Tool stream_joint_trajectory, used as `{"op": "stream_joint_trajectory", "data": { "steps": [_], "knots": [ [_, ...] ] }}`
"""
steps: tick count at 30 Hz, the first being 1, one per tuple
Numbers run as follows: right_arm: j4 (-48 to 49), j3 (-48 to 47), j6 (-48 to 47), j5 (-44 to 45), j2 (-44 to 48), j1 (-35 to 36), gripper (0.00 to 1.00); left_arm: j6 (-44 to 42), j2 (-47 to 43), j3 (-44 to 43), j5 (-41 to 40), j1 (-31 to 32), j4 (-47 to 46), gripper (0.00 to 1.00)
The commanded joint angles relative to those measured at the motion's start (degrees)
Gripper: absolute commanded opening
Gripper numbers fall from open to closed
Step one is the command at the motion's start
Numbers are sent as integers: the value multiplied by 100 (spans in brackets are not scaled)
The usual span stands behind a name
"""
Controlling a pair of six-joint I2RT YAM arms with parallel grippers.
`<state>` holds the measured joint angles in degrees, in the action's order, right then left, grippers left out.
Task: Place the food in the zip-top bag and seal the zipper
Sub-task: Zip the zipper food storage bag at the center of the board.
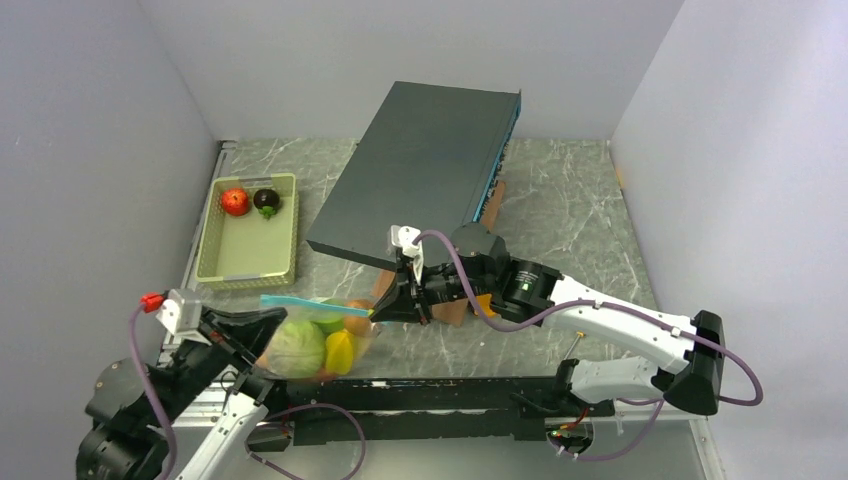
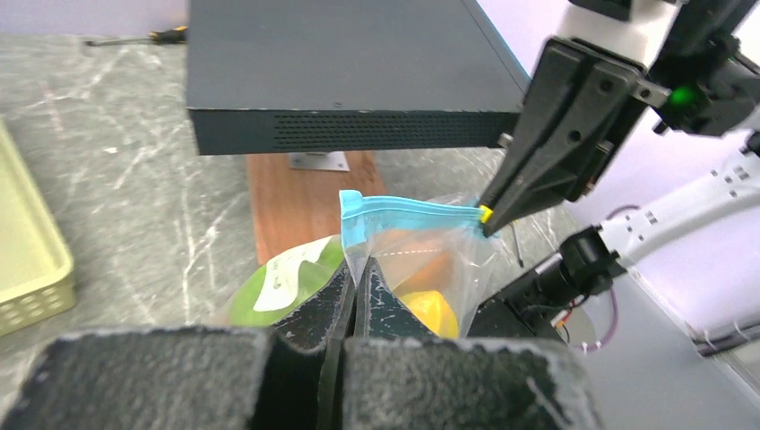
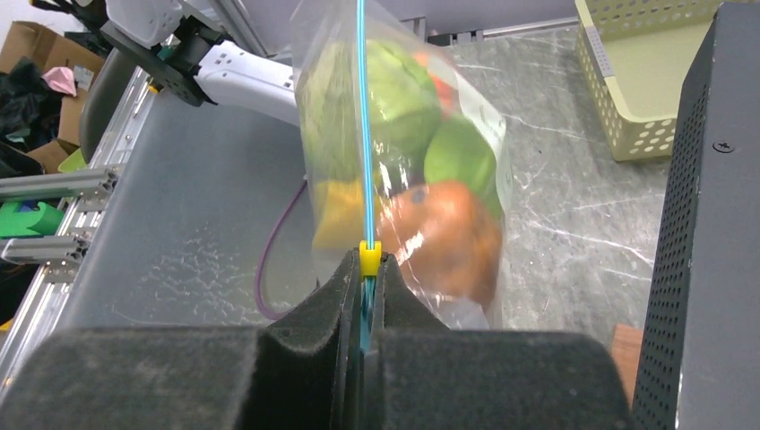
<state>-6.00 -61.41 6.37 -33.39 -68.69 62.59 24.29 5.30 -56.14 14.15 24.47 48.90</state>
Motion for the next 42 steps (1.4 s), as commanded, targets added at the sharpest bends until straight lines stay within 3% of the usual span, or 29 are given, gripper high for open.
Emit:
{"op": "stream_joint_trajectory", "data": {
  "steps": [1,17,32,42],
  "knots": [
    [-256,222,-126,59,387,-111,0,-63,175,-732,-1850,-30,468,0],
    [-488,833,-249,735,856,-141,0,-203,-62,-1160,-2600,113,931,0],
    [-1487,472,-521,1096,1321,-142,0,-116,110,-652,-2466,245,283,0],
    [-1654,538,-341,1360,1762,-142,0,-101,271,-293,-2660,241,135,0]
  ]
}}
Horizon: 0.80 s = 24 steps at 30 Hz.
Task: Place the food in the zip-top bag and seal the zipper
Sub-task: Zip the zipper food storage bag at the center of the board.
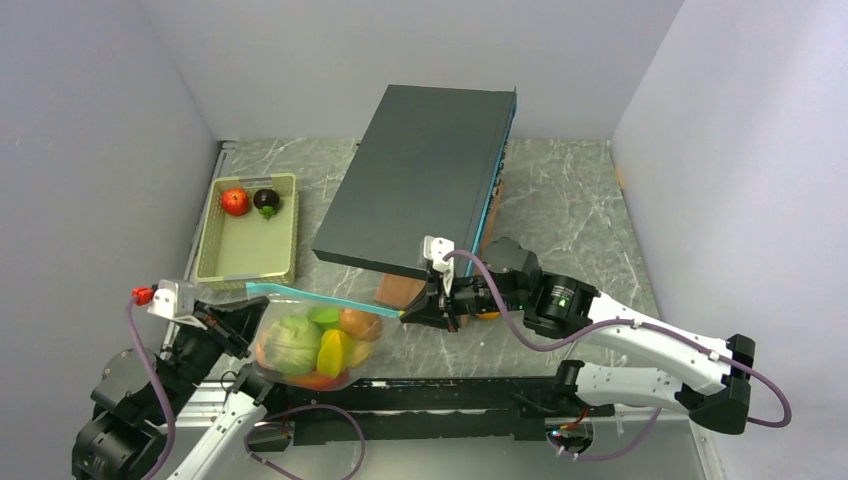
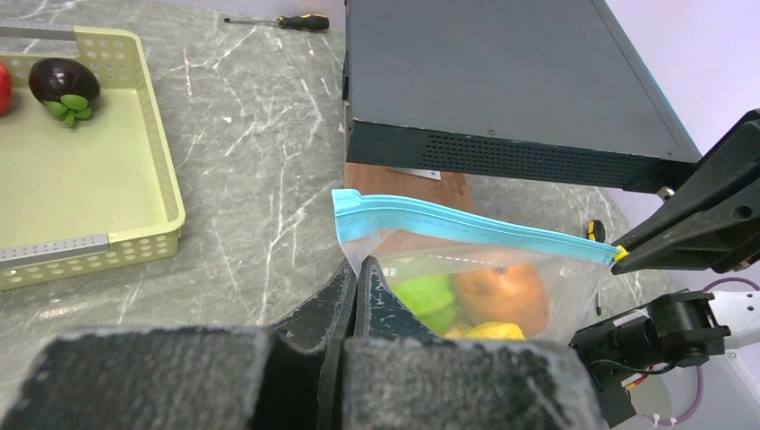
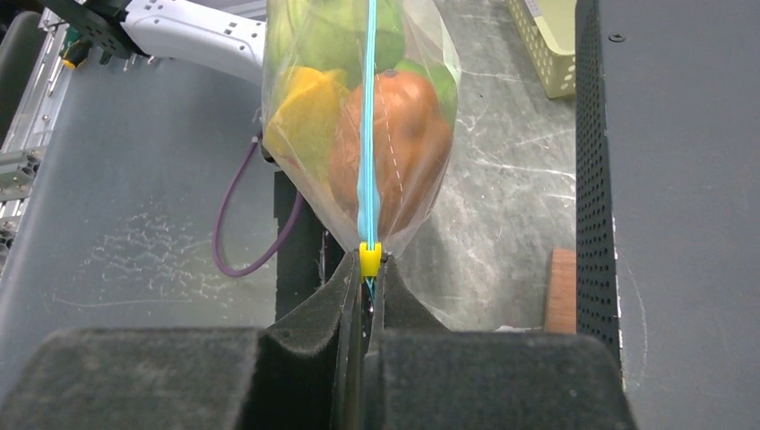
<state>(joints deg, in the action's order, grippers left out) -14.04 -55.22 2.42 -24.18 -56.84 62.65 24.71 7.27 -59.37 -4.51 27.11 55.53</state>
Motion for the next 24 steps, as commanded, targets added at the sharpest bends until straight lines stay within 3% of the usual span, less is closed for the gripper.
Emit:
{"op": "stream_joint_trajectory", "data": {
  "steps": [1,10,11,12,16,18,20,24],
  "knots": [
    [-843,-65,62,477,618,-148,0,-135,55,53,-789,-24,-552,0],
    [150,-386,689,78,80,-147,0,232,114,347,-692,-23,-833,0],
    [220,-476,765,188,-47,-133,0,396,136,427,-818,-21,-796,5],
    [271,-568,813,259,-154,-138,0,576,158,492,-916,-16,-745,17],
    [441,-921,924,418,-589,-123,0,1204,281,581,-1259,-22,-206,71],
    [419,-1112,835,507,-856,-52,0,1496,368,429,-1484,-23,251,86],
    [339,-1296,682,675,-1083,54,0,1737,419,264,-1680,-22,652,96],
    [225,-1458,346,1213,-1456,284,0,1794,241,99,-1630,-20,830,97]
  ]
}}
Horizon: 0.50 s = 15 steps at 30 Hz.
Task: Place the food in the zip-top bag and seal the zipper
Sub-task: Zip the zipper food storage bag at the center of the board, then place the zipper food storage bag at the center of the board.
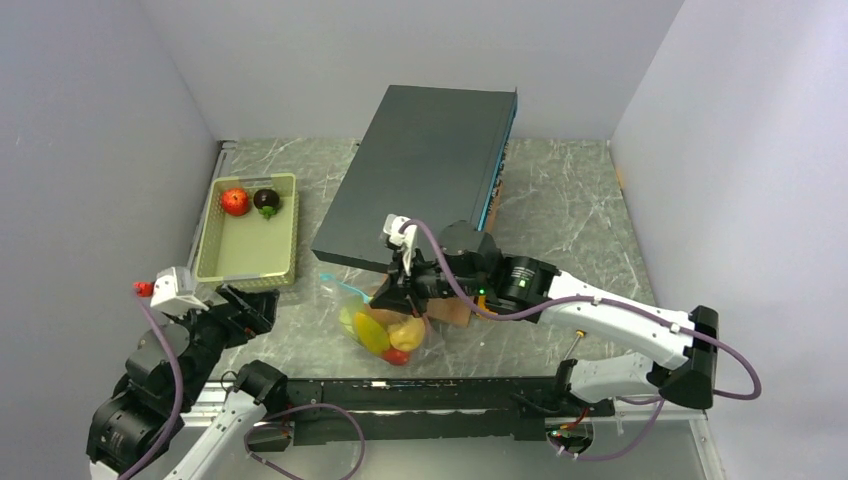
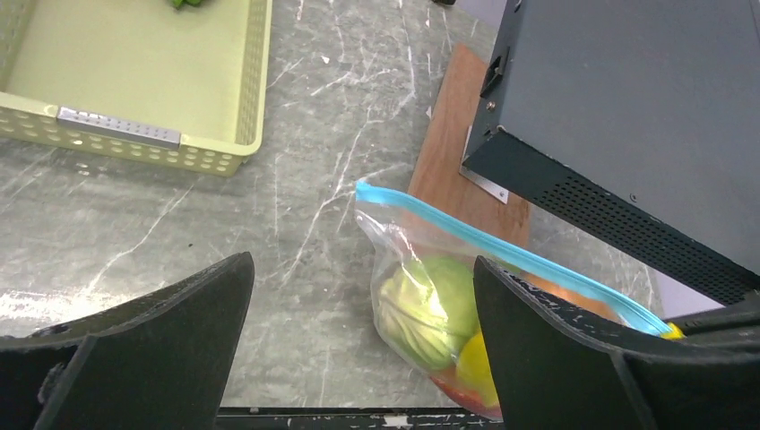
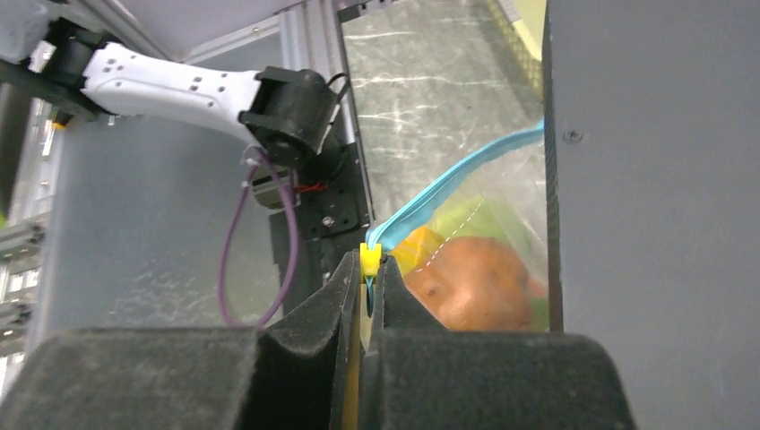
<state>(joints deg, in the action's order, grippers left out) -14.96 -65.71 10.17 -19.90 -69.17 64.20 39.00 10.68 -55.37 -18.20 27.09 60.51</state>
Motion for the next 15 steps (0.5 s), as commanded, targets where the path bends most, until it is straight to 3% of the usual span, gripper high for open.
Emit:
{"op": "stream_joint_trajectory", "data": {
  "steps": [1,8,10,13,15],
  "knots": [
    [274,-442,-505,873,-294,176,0,367,-170,-306,-160,-17,282,97],
    [242,-671,-768,1312,-616,668,0,533,-545,86,1248,-21,-473,95],
    [224,-825,-837,1372,-748,777,0,1081,-576,271,1421,-22,-465,95],
    [220,-1009,-751,1215,-966,786,0,2584,-762,883,1536,-21,-243,89],
    [308,-1058,-658,1050,-1080,809,3,2987,-929,1301,1669,-24,-409,89]
  ]
}}
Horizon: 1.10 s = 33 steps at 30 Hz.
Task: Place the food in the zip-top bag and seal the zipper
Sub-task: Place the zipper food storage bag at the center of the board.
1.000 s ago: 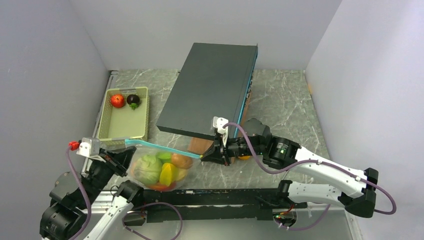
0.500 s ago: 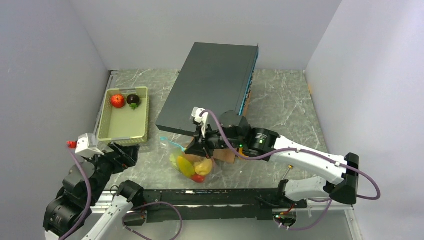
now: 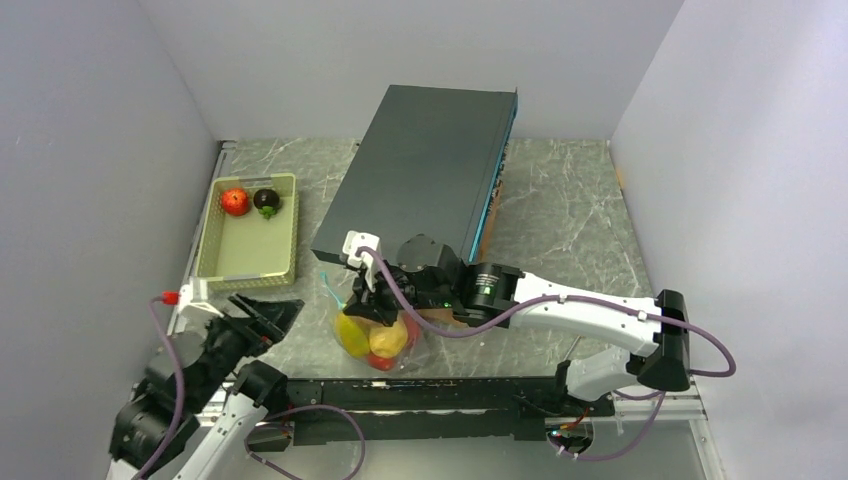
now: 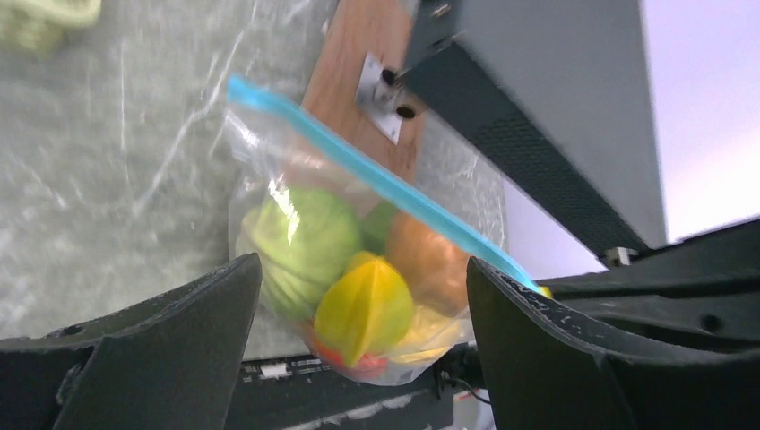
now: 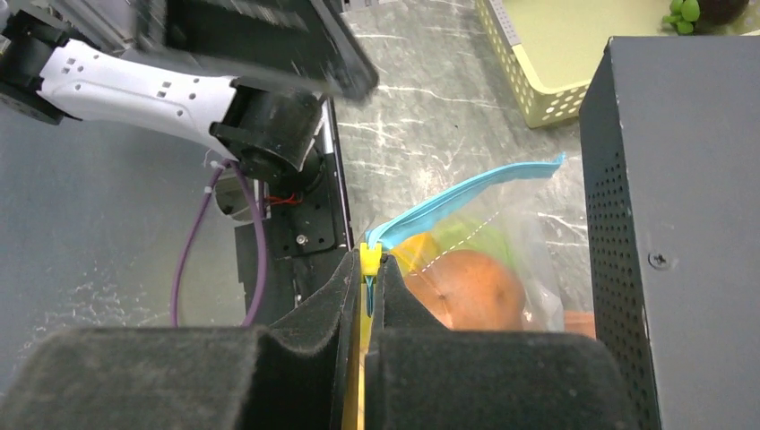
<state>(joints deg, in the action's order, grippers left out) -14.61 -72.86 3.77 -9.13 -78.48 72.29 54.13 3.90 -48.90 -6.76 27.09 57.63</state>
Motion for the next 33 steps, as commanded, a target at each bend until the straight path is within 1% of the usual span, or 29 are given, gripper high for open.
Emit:
{"op": "stream_joint_trajectory", "data": {
  "steps": [1,3,5,8,10,13,15,16,17,18,20,21,22,23,24,25,27,30,31,33],
  "knots": [
    [345,-363,44,-75,-211,32,4,1539,-317,763,468,-22,-111,89],
    [518,-396,138,-33,-372,164,5,1634,-369,794,194,-25,98,91],
    [669,-476,201,194,-588,311,6,1571,-371,776,-65,-21,183,92],
    [939,-623,468,878,-916,451,8,1988,-364,846,-295,-17,393,92],
    [1152,-677,577,1250,-1123,509,8,2160,-504,734,-637,-24,565,93],
    [1421,-805,824,1836,-1442,591,10,1965,-632,235,-1220,-18,773,96],
    [1714,-926,987,2221,-1678,615,11,1741,-566,-360,-1697,-15,1174,97],
    [1750,-1023,1042,2426,-1852,622,12,1684,-462,-841,-1925,-19,1455,97],
    [1769,-1153,1075,2586,-1988,614,15,1658,-373,-1168,-2126,-13,1753,97],
    [1764,-1271,1077,2714,-2119,614,21,1635,-256,-1481,-2284,-14,2038,97],
    [1647,-1566,1029,2762,-2332,619,40,1659,-209,-1904,-2415,-17,2359,97],
    [1507,-1708,963,2688,-2384,609,50,1654,-281,-1964,-2394,-12,2359,97],
    [1293,-1860,925,2530,-2411,615,61,1519,-352,-1930,-2283,-5,2095,97],
    [1179,-1901,893,2400,-2387,611,70,1395,-533,-1835,-2172,4,1937,97],
    [1084,-1913,851,2287,-2337,628,77,1353,-672,-1730,-2097,41,1655,97],
    [988,-1922,833,2224,-2247,628,82,1386,-759,-1630,-2057,72,1561,97],
    [680,-1994,819,2148,-2027,624,89,1392,-836,-1490,-2027,179,1360,97],
    [49,-2185,773,2207,-1606,621,95,1053,-698,-1352,-1960,313,1003,98],
    [-170,-2235,737,2333,-1393,620,98,905,-589,-1349,-1915,342,890,98],
    [-554,-2316,569,2650,-1028,605,100,526,-289,-1393,-1848,379,703,99]
  ]
}}
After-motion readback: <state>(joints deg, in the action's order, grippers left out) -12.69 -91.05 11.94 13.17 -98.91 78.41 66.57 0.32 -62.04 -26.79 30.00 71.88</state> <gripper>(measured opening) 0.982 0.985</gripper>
